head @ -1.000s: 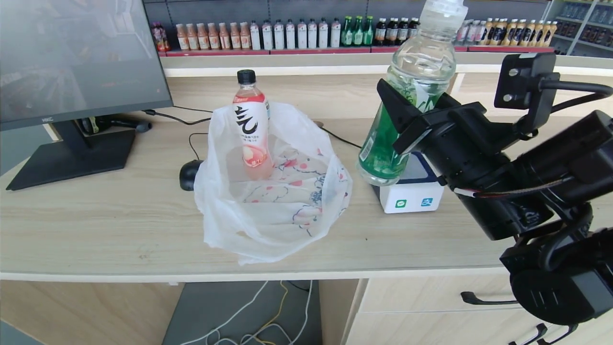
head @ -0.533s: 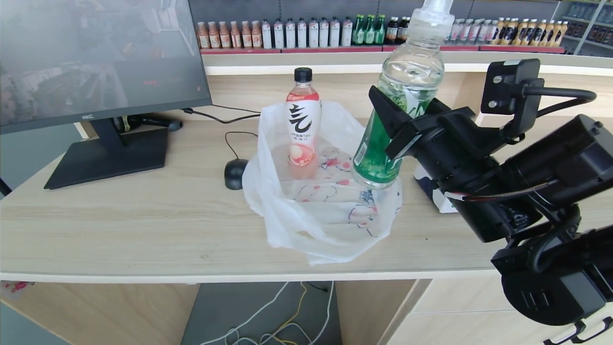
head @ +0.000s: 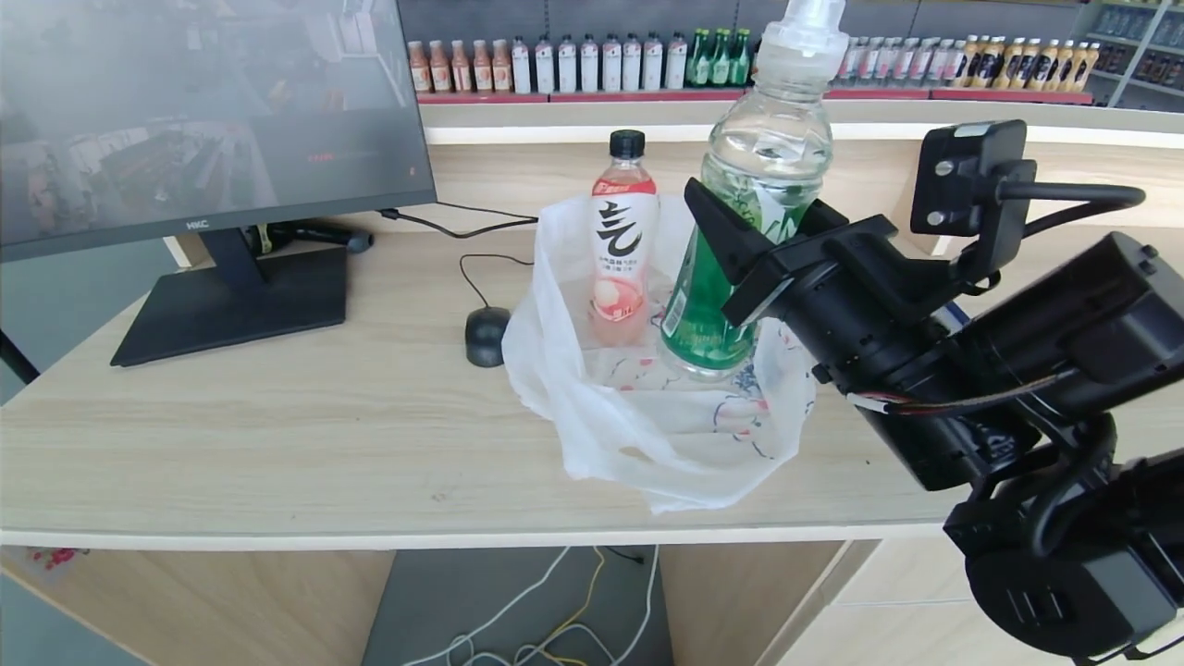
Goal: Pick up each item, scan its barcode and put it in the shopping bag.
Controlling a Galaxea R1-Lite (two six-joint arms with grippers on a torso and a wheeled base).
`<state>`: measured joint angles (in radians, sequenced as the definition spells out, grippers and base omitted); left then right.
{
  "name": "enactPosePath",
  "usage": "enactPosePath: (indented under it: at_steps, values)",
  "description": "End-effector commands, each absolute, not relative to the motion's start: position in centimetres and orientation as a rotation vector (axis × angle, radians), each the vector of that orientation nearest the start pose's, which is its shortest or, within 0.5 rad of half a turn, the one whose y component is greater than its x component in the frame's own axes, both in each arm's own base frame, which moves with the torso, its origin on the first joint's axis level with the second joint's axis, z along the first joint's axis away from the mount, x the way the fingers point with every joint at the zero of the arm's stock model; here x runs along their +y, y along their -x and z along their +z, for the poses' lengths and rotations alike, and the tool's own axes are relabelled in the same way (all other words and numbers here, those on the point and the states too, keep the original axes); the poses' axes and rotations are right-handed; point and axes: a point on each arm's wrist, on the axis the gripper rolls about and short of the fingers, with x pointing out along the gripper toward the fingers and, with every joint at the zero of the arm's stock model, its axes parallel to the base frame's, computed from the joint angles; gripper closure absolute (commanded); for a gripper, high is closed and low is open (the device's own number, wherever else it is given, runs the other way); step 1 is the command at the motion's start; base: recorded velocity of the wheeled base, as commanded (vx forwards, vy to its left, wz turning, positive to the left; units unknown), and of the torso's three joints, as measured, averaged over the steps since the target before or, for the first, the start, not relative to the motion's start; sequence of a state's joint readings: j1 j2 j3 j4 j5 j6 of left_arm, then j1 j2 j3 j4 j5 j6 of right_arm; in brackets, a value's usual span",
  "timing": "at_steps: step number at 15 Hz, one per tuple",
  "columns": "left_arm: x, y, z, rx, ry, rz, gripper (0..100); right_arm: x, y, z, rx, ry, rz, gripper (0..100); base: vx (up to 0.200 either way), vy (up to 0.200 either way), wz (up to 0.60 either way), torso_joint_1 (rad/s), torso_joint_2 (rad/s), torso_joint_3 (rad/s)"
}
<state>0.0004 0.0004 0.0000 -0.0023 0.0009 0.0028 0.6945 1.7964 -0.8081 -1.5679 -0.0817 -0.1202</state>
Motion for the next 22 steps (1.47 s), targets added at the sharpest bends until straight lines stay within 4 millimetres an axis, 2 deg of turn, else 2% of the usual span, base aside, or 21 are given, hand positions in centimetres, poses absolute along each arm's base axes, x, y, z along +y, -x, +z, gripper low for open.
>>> enactPosePath:
  at_steps: [1, 5, 9, 13, 17, 22]
  values:
    - [0.0, 2.3, 7.6, -0.003, -0.003, 0.003, 0, 20.0, -23.2, 24.4, -0.575, -0.11, 0.58, 100, 0.0, 0.0, 0.0, 0.0, 0.0, 0.0]
    - [0.0, 2.3, 7.6, -0.003, -0.003, 0.003, 0, 20.3, -23.6, 24.9, -0.566, -0.104, 0.586, 100, 0.0, 0.0, 0.0, 0.0, 0.0, 0.0]
    - [0.0, 2.3, 7.6, -0.003, -0.003, 0.003, 0, 20.4, -25.7, 26.0, -0.501, -0.066, 0.555, 100, 0.0, 0.0, 0.0, 0.0, 0.0, 0.0]
    - [0.0, 2.3, 7.6, -0.003, -0.003, 0.003, 0, 19.5, -28.5, 25.1, -0.442, -0.025, 0.503, 100, 0.0, 0.0, 0.0, 0.0, 0.0, 0.0]
    - [0.0, 2.3, 7.6, -0.003, -0.003, 0.003, 0, 19.8, -29.8, 24.1, -0.418, -0.014, 0.492, 100, 0.0, 0.0, 0.0, 0.0, 0.0, 0.0]
    - [0.0, 2.3, 7.6, -0.003, -0.003, 0.003, 0, 20.1, -31.9, 23.9, -0.437, -0.015, 0.466, 100, 0.0, 0.0, 0.0, 0.0, 0.0, 0.0]
